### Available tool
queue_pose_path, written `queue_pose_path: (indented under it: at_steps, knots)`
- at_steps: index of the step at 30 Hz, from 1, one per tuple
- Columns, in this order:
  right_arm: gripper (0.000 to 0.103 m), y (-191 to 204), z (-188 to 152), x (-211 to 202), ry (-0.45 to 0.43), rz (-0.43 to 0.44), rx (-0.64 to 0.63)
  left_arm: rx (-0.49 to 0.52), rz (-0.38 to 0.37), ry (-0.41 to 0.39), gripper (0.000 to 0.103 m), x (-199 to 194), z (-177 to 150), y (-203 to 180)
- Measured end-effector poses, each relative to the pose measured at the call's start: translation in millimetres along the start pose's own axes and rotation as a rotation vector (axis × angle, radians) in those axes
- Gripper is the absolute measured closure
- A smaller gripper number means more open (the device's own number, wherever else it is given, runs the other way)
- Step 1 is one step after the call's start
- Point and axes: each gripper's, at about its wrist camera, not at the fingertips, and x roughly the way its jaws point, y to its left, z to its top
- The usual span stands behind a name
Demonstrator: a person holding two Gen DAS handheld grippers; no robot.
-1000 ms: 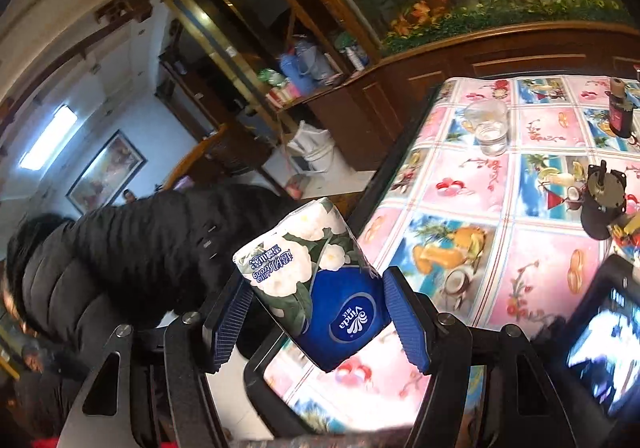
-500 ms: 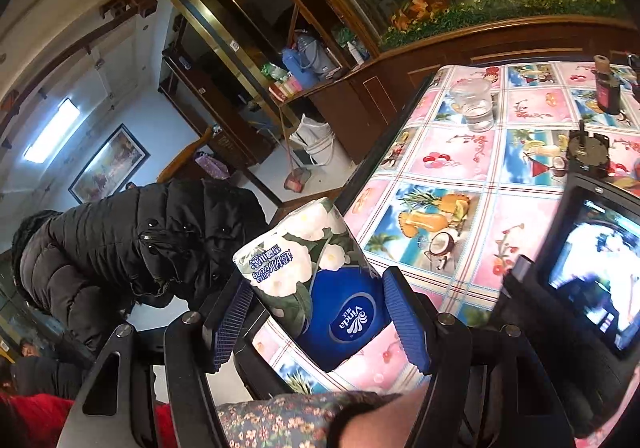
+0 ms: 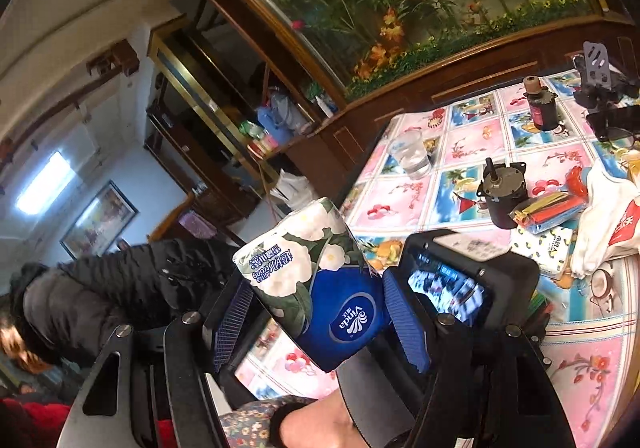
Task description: Organize soft objects
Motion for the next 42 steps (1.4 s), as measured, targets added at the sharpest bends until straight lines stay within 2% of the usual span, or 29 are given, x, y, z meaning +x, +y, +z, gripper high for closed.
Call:
queue_pose_path:
  at_steps: [7,17,20,24,27,30,35,42]
  knots:
    - [0.031,-4,14,-46,-0.109,-0.008,-0.008,0.003,0.005,-0.007,0.061,-2,-1,-3]
    - [0.031,-41,1,-117,-0.205,-0.126,0.062,-0.001,-0.021,-0.034,0.061,-13,0,-4]
    - [0.031,-52,-4,-134,-0.211,-0.184,0.086,-0.016,-0.034,-0.031,0.061,-11,0,-3]
    - [0.031,-50,-5,-113,-0.144,-0.224,0.071,-0.051,0.016,-0.060,0.061,-15,2,6]
    - [0.031,-24,1,-88,-0.142,-0.475,-0.076,-0.087,0.063,-0.128,0.062,-27,7,16]
    - [0.031,-6,4,-76,-0.179,-0.592,-0.189,-0.108,0.146,-0.157,0.063,-30,10,24]
    - [0.031,-6,-5,-73,-0.175,-0.610,-0.203,-0.112,0.164,-0.179,0.063,-33,11,28]
    - [0.031,-25,-5,-87,-0.179,-0.609,-0.134,-0.093,0.182,-0.198,0.063,-38,9,23]
